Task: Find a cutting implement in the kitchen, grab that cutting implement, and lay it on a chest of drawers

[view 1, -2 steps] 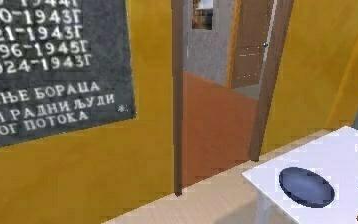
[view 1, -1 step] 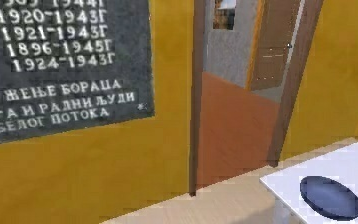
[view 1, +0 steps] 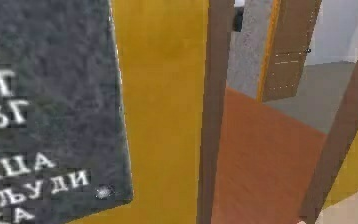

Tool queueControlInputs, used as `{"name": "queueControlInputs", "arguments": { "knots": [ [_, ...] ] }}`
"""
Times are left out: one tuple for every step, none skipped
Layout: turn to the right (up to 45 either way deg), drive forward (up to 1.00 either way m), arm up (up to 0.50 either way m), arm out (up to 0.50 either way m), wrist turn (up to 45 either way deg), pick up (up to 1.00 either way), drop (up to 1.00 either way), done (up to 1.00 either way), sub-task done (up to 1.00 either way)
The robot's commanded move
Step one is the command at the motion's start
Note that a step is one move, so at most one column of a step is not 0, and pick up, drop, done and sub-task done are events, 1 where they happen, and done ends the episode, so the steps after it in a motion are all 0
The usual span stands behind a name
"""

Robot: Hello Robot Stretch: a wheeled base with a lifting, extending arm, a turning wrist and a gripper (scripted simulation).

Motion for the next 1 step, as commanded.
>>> {"name": "queueControlInputs", "arguments": {
  "knots": [
    [33.0,0.00,0.00,0.00,0.0,0.00,0.00,0.00,0.00]
  ]
}}
